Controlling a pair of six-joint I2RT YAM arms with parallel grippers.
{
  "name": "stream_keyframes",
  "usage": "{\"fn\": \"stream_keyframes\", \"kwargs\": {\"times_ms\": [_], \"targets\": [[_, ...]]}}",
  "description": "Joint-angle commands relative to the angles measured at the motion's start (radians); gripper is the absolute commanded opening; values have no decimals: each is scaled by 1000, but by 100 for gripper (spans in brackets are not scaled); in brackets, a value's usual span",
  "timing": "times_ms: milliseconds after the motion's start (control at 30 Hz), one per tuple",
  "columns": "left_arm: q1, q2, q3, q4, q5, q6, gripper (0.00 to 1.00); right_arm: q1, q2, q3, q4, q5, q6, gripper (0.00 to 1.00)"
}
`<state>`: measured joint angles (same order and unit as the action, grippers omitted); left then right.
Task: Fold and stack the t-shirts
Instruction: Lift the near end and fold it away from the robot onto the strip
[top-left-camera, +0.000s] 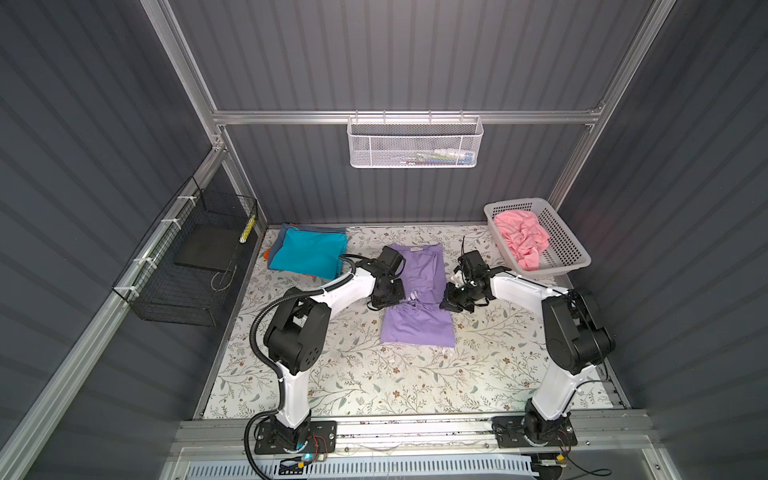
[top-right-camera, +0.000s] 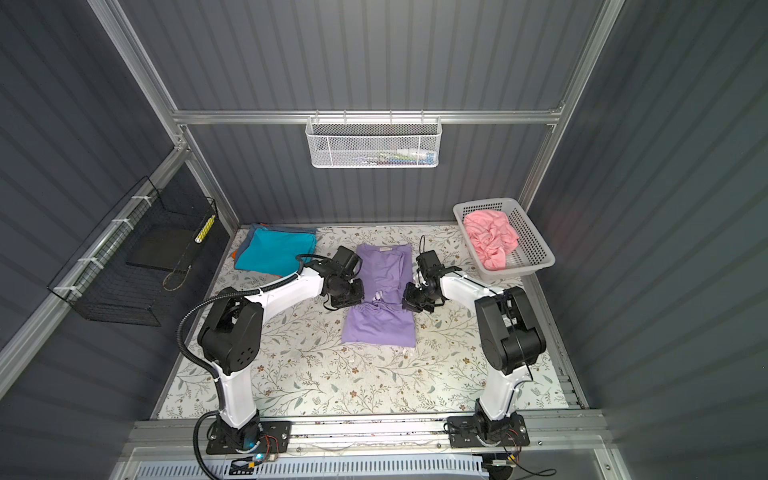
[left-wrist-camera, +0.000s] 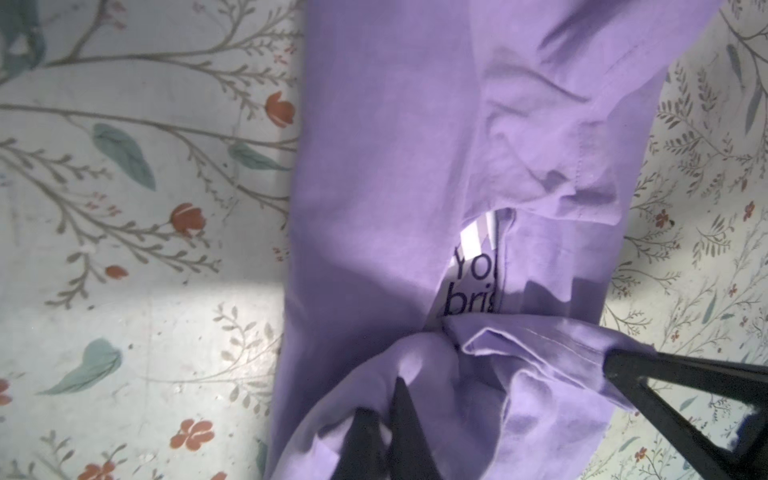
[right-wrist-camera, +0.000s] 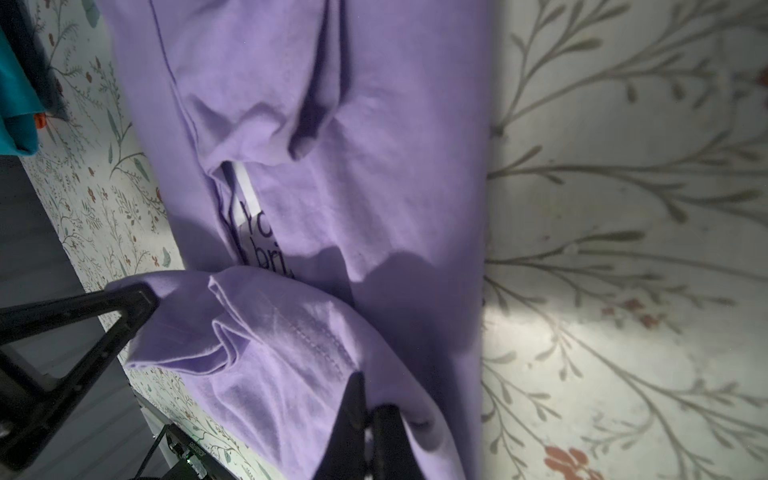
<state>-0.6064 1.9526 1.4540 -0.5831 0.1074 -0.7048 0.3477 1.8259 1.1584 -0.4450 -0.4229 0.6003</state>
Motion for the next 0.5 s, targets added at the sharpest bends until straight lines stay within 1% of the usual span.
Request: {"fn": "stream_keyframes", "kwargs": {"times_ms": [0, 133, 300, 333, 367, 433, 467], "targets": [[27, 30, 43, -5, 42, 42, 11, -16, 25, 41, 10, -25, -16, 3], [56, 61, 67, -9, 58, 51, 16, -37, 53, 64, 14, -34, -10, 7], [91, 91, 116, -20, 74, 60, 17, -67, 83, 90, 32, -66, 9, 9], [96, 100, 132, -28, 74, 62, 22, -72, 90, 95, 37, -71, 14, 11], [98, 110, 146, -35, 76, 66, 31, -77, 97, 101, 40, -75, 21, 15], [105, 128, 174, -54, 78, 69, 47, -87, 107, 106, 49, -82, 31, 27], [107, 136, 190, -65, 77, 74, 52, -94, 112, 110, 51, -87, 35, 29]]}}
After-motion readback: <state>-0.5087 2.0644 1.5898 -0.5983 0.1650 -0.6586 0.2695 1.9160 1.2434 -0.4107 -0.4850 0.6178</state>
